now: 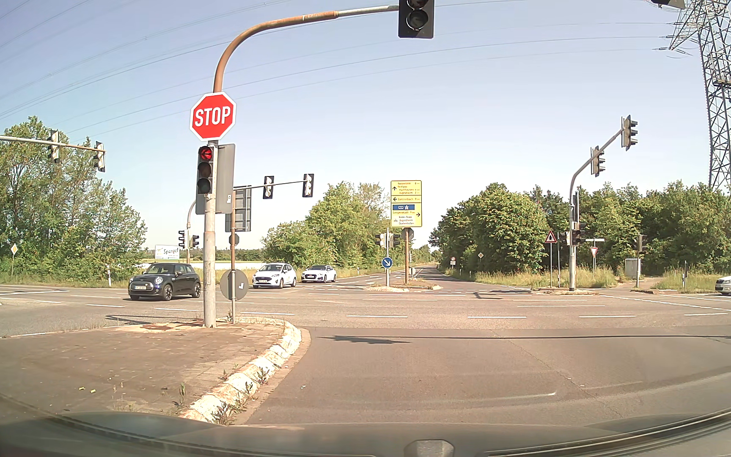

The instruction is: Follow the waypoints while adhering to traffic rules and regulations

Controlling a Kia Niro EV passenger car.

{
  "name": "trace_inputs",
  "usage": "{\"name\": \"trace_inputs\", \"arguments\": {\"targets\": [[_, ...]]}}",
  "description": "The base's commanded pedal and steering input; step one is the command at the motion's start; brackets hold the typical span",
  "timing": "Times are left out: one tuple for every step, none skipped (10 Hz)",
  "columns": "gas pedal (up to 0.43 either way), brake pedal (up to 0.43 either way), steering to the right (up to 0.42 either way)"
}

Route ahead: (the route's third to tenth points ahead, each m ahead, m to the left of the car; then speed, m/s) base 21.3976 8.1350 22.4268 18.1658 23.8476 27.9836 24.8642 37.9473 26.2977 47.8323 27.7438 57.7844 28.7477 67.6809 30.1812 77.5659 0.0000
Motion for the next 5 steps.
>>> {"name": "trace_inputs", "arguments": {"targets": [[0.000,0.262,0.000],[0.000,0.262,0.000],[0.000,0.262,0.000],[0.000,0.262,0.001],[0.000,0.268,0.000]]}}
